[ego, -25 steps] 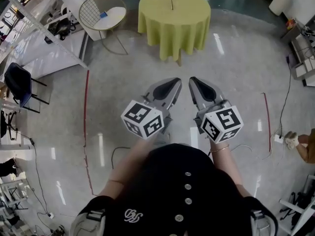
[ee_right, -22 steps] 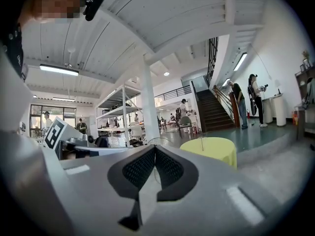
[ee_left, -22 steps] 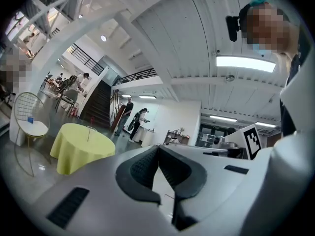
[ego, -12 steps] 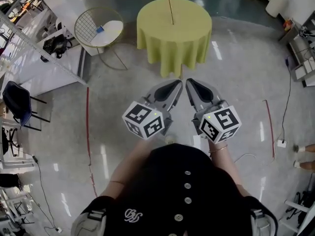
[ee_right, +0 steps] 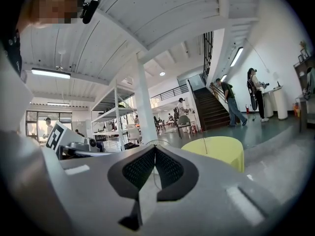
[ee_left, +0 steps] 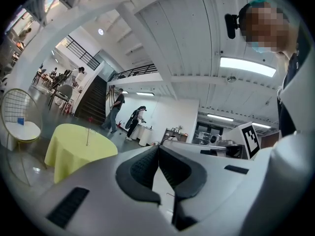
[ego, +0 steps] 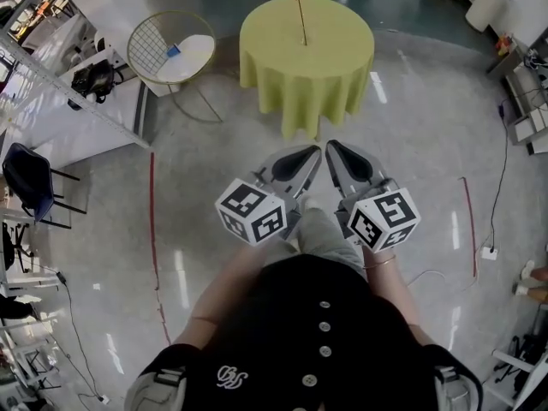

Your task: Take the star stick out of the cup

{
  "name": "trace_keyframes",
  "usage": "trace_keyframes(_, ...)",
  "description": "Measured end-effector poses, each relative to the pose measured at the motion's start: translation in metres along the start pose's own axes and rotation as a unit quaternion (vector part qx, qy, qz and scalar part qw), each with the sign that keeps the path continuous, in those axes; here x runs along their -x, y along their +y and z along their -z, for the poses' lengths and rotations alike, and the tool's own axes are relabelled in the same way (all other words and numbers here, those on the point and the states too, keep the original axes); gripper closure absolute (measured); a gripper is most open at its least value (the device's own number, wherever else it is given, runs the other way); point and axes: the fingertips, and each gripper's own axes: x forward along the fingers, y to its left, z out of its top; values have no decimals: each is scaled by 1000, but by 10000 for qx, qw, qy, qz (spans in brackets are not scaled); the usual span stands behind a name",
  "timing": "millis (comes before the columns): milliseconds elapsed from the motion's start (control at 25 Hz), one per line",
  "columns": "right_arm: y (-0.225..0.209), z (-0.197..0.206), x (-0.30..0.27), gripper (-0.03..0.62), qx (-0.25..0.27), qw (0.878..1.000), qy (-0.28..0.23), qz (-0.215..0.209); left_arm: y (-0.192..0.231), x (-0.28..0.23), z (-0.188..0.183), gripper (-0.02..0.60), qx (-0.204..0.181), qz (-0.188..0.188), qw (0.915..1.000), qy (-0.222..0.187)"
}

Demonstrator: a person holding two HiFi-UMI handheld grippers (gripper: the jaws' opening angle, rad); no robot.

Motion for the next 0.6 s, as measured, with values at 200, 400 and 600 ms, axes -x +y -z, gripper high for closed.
trace_keyframes(200, -4, 1, -15, 589, -25, 9999, 44, -98, 15, -7, -8, 569, 5, -74, 10000, -14)
trace_keyframes(400, -18, 0, -30, 589, -19, 9999, 57, -138, 33, -17, -10, 569, 26, -187, 9998, -35)
trace_keyframes(600, -41, 2, -47, 589, -68, 9998, 99, -131, 53, -36, -7, 569, 65, -236, 9997, 56)
